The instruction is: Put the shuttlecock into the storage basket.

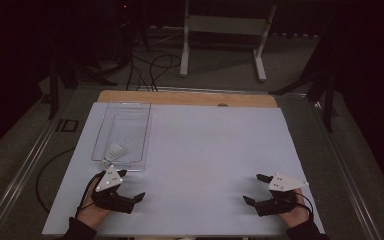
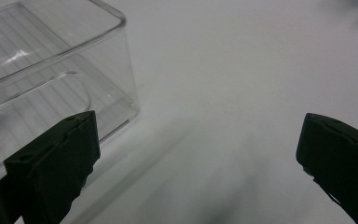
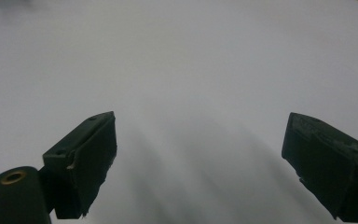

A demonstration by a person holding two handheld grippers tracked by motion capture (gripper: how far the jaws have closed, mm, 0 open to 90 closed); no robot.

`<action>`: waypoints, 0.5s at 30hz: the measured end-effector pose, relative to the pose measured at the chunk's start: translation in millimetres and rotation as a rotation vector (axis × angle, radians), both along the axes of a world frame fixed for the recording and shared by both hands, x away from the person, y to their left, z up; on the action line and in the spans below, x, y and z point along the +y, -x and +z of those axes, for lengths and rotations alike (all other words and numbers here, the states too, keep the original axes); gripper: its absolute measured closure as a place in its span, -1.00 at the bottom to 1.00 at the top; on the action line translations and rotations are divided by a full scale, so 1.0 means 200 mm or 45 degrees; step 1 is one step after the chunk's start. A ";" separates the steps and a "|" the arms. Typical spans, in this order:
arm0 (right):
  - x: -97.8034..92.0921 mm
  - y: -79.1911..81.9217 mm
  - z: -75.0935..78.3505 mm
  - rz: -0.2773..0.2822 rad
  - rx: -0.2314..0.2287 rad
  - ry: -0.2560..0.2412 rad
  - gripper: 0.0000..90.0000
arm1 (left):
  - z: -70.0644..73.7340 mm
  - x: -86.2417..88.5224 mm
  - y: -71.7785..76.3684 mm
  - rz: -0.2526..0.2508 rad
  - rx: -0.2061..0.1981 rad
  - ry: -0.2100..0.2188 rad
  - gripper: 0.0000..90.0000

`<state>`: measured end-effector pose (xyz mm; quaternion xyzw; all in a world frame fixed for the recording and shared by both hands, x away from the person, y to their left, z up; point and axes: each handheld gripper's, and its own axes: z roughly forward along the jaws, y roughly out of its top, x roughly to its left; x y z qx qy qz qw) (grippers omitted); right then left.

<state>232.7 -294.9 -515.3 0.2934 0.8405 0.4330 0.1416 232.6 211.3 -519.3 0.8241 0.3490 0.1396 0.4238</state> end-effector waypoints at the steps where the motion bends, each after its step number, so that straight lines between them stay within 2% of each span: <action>1: 0.00 0.00 0.00 -0.005 -0.003 0.001 -0.77 | 0.00 0.00 0.00 0.008 -0.005 0.005 -1.00; 4: -0.01 -0.02 -0.01 -0.041 -0.004 -0.001 -0.77 | 0.00 0.02 0.00 0.047 -0.020 0.015 -1.00; 9: -0.01 -0.03 -0.02 -0.062 0.016 -0.002 -0.77 | -0.01 0.03 -0.01 0.136 -0.060 -0.002 -1.00; 12: -0.01 -0.03 -0.02 -0.067 0.016 -0.016 -0.77 | 0.00 0.05 -0.01 0.168 -0.068 0.053 -1.00; 15: -0.02 -0.04 -0.02 -0.077 0.014 -0.031 -0.77 | 0.01 0.06 -0.02 0.172 -0.068 0.076 -1.00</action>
